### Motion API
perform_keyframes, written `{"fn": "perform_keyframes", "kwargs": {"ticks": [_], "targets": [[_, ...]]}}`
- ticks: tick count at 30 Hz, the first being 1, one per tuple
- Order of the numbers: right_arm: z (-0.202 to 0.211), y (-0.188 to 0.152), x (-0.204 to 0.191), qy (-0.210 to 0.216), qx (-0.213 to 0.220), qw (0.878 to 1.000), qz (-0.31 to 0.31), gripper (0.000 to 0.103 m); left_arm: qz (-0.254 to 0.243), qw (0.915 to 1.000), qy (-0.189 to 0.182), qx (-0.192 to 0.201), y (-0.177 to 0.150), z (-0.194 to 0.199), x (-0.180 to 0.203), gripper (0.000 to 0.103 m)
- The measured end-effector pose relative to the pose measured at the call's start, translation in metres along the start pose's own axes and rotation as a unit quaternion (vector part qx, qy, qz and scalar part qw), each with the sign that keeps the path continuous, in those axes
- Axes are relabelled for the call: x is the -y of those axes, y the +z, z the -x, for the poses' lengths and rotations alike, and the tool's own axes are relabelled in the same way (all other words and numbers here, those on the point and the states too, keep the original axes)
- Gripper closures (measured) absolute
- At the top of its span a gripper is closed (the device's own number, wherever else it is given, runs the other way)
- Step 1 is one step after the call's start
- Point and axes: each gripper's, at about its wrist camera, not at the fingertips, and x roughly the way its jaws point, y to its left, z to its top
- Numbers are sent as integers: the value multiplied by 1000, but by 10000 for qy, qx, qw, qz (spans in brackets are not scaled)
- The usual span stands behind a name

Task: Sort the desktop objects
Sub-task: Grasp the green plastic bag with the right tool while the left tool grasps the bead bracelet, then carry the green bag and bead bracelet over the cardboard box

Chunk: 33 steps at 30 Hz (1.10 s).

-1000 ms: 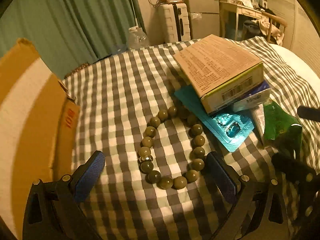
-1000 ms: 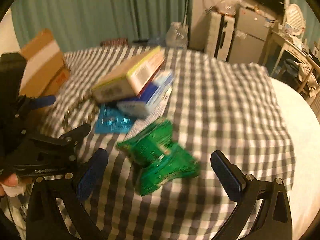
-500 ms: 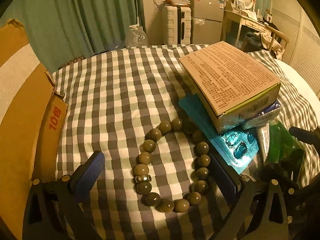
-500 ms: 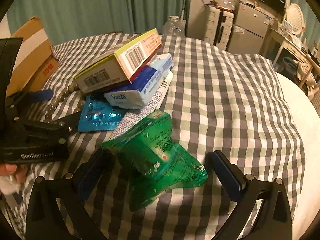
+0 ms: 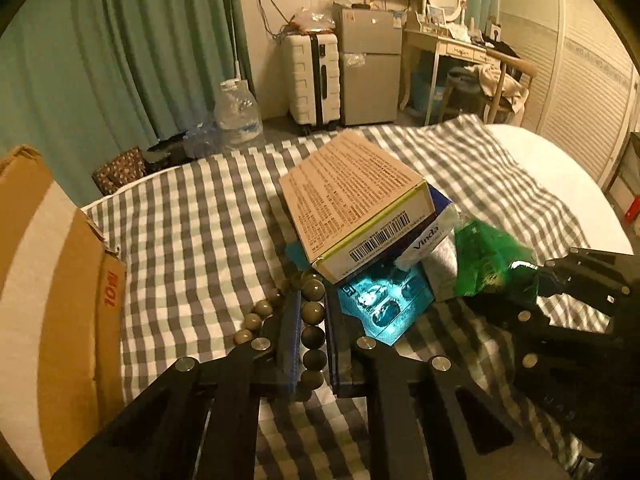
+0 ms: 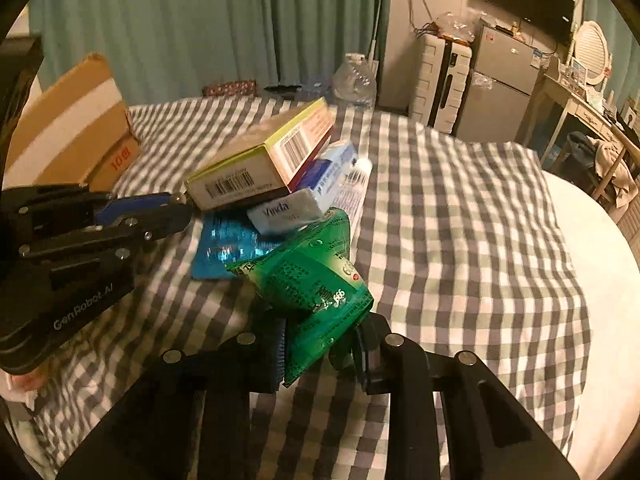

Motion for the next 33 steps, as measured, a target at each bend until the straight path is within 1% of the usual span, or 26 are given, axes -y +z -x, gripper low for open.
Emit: {"fn": "perform_keyframes", "kwargs": {"ticks": [4,10,13,19,23,28,31,33], "targets": [[17,6,9,-11,204,9997,-101,78,141,9998,-4,124,9,9,-7,93],[43,18,10,-39,558,9983,-179,77,165,9986,69,504,19,37,-10,93],[51,24,14,-16,676,9974,-239,77,203,9982,116,546,21,44,-14,93],[72,34,18,47,889,9953,-378,77,188,9962,274,800,26,73,-12,93],[85,43,18,105,984,9930,-643,77,171,9953,381,879,21,89,-16,93],[109,50,8,63,1294,9901,-533,77,225,9933,503,1014,21,110,-21,93],[120,48,5,38,1339,9898,-479,77,228,9919,607,1096,19,120,-23,93],[125,44,4,-6,1321,9901,-465,77,289,9917,643,1072,17,125,-26,93]]}}
